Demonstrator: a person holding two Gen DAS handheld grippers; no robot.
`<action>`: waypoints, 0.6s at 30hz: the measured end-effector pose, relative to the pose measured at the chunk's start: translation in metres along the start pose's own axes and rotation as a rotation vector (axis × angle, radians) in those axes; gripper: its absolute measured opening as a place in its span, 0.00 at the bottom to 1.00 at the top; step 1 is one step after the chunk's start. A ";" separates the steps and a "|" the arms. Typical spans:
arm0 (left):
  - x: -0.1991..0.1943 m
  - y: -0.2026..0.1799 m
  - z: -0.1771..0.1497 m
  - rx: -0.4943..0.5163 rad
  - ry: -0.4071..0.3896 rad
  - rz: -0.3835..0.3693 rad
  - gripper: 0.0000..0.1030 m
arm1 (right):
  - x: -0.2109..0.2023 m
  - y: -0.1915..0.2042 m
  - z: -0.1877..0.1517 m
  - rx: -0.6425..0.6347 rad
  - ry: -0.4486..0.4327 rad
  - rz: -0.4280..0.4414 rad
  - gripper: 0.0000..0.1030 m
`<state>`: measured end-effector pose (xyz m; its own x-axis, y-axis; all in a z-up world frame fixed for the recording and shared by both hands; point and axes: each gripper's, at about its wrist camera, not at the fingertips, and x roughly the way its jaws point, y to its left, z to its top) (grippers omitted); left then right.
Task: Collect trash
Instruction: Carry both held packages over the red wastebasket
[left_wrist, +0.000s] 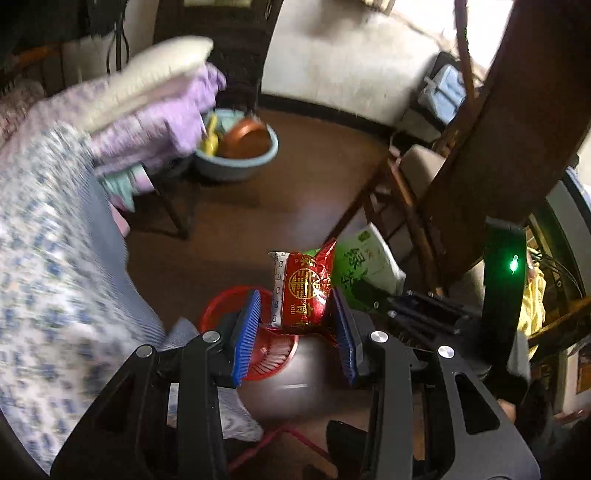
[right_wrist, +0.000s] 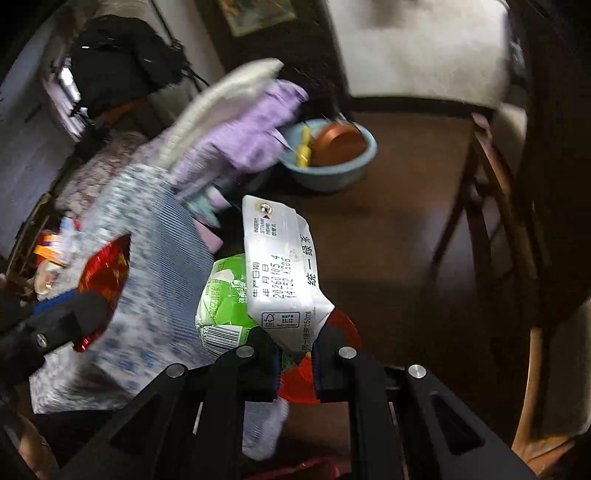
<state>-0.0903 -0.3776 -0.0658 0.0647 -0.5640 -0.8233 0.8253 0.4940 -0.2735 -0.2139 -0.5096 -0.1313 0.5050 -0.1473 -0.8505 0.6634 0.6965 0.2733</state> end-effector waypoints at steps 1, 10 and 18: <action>0.016 0.002 0.000 -0.013 0.029 0.002 0.38 | 0.009 -0.003 -0.002 0.012 0.017 -0.004 0.13; 0.113 0.033 -0.005 -0.139 0.201 0.047 0.38 | 0.094 -0.025 -0.040 0.050 0.175 -0.011 0.13; 0.180 0.071 -0.022 -0.246 0.344 0.101 0.38 | 0.156 -0.015 -0.059 0.027 0.284 0.001 0.13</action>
<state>-0.0324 -0.4290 -0.2444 -0.0864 -0.2719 -0.9584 0.6632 0.7022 -0.2590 -0.1776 -0.5012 -0.2948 0.3332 0.0582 -0.9411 0.6796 0.6770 0.2825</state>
